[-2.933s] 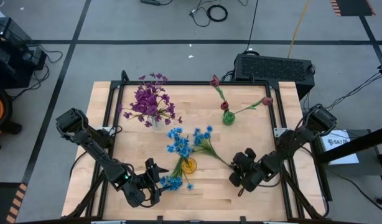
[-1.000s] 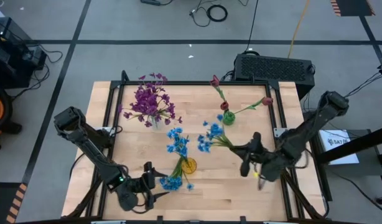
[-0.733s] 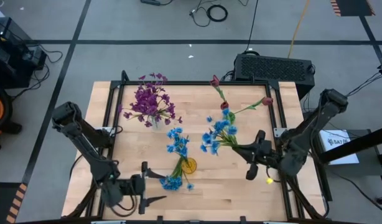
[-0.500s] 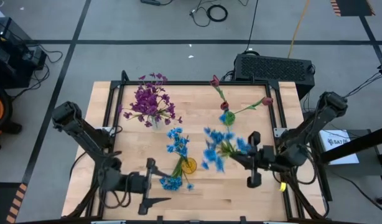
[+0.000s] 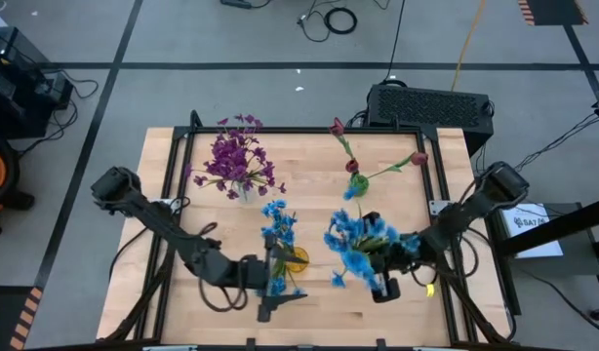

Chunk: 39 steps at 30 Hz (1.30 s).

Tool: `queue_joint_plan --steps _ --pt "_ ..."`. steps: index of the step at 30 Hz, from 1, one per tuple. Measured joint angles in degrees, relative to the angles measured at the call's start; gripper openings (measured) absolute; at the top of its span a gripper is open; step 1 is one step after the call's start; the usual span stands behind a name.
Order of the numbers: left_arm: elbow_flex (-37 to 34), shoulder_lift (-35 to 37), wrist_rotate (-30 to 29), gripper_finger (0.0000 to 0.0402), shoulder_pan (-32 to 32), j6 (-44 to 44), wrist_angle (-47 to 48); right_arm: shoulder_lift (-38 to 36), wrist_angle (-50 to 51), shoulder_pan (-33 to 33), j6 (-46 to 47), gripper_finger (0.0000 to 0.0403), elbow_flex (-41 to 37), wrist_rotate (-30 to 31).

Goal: Sort flowers into vase by color
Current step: Put the top blue flowers into the yellow vase

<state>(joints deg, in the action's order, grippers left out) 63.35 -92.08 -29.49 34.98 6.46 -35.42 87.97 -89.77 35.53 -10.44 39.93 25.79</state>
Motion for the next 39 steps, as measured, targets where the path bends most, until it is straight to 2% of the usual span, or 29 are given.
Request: queue_joint_plan --steps 7,16,18,23,29,39 --pt "4.3 -6.6 -5.0 0.0329 -1.2 0.0 0.1 5.8 0.3 -1.0 -3.9 0.0006 6.2 -5.0" --pt "6.9 -10.7 -5.2 0.0329 -2.1 -0.1 -0.2 11.0 8.5 -0.2 -6.3 0.0007 15.0 -6.6" --pt "7.3 -10.8 -4.9 0.0329 -2.0 -0.1 0.1 11.8 9.0 -0.3 -6.6 0.0007 15.9 -6.2" --pt "7.5 -10.7 0.5 0.0322 -2.6 -1.6 -0.3 13.0 9.1 -0.7 -6.8 0.0007 16.5 -4.6" --pt "7.5 -10.7 3.0 0.0266 -2.8 -1.4 0.1 13.0 10.1 -1.0 -7.5 0.0007 16.5 -4.3" --pt "7.5 -10.7 2.5 0.0124 -3.1 -1.2 0.1 13.0 10.5 -0.9 -8.5 0.0014 16.5 -4.4"
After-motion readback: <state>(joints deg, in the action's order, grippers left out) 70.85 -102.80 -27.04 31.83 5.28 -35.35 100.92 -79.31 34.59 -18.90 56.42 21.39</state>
